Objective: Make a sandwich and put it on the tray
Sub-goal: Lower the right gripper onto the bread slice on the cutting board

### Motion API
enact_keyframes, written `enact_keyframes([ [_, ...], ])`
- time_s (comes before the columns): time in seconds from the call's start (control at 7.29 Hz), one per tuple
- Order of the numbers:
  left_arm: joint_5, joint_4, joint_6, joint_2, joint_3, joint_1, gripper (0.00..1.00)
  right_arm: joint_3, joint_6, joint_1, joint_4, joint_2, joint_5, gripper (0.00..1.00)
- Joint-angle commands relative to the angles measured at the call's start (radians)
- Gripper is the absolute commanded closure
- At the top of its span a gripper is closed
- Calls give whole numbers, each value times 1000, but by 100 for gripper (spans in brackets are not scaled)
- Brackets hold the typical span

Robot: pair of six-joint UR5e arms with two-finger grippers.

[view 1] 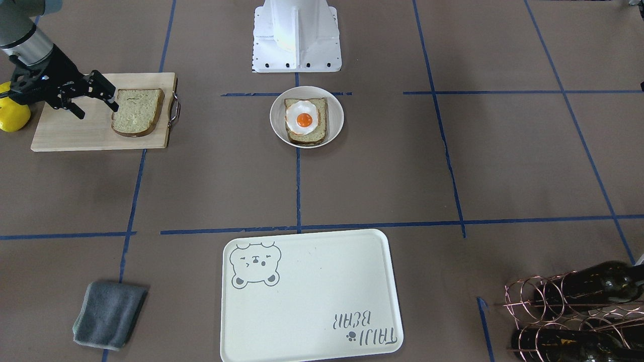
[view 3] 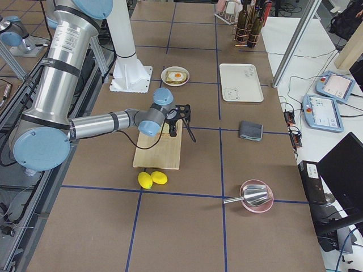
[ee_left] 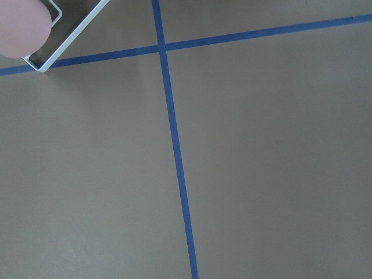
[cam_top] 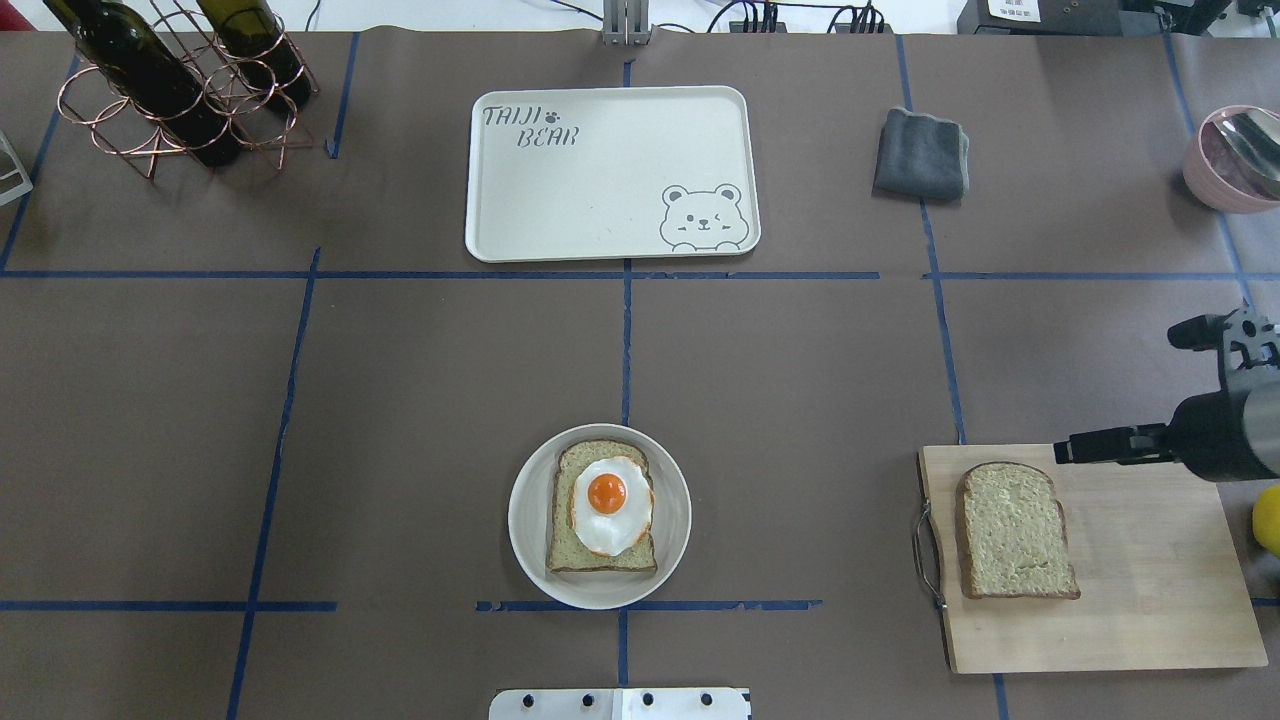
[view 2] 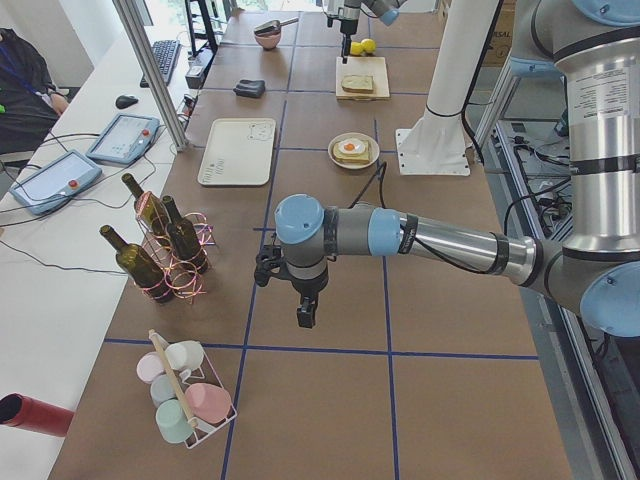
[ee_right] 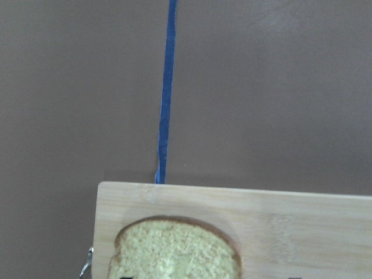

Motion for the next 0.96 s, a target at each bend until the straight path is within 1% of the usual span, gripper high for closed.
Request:
enact_keyframes([
  [0.0,0,1,-1,-1,-3,0,0,17,78,-128,8,-34,-105,34],
  [0.14,-2,0,-1,-1,-6,0,0,15,78,-133,14,-48,-103,35],
  [0.27,-2,0,-1,-1,-6,0,0,-23,78,-135,116,-74,-103,36],
  [0.41,-2,0,-1,-1,-6,0,0,-53,80,-136,160,-76,-105,37],
  [0.82,-2,0,-1,-3,-7,0,0,-66,83,-145,168,-71,-105,42],
])
